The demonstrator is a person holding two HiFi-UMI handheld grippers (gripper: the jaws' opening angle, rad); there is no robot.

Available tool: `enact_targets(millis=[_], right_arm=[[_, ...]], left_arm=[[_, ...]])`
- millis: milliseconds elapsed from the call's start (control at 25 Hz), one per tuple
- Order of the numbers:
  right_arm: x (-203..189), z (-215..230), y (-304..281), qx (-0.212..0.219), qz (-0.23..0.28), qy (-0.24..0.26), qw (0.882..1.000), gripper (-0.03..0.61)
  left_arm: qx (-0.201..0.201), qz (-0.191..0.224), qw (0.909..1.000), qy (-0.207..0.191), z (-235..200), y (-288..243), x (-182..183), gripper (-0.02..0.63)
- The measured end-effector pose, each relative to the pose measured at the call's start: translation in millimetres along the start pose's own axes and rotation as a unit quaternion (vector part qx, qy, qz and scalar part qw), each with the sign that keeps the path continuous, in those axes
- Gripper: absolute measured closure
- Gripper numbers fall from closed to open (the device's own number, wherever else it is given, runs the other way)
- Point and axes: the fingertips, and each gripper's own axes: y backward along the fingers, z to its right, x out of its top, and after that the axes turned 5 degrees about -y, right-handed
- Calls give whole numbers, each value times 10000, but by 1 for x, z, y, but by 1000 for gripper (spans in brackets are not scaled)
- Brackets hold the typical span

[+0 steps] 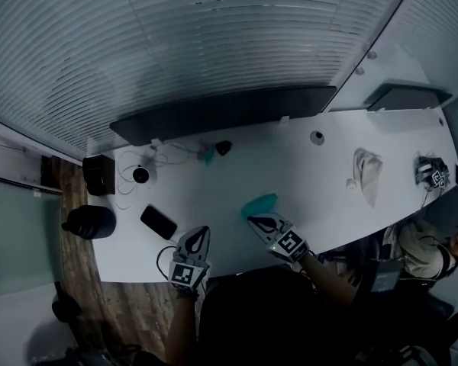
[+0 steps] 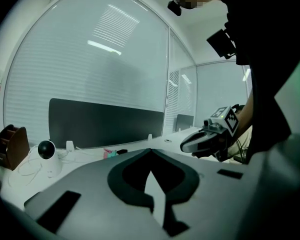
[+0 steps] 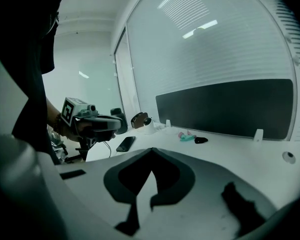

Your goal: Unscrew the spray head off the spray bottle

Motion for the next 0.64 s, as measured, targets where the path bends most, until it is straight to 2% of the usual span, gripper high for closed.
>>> enact_targets(millis=[320,480,640], right_arm=[[-38,24,17,-162,-181,-528,9983,580],[-32,35,17,-176,-4,-707,9973,580],[-30,45,15,-92,-78,-519,9986,580]], left_arm=[[-307,-211,9991,-217,18,-17,-18,610],[-356,-332,9985,-265,19,-25,-22,611],[-328,-388,9987,-108,20,-38,-24,611]])
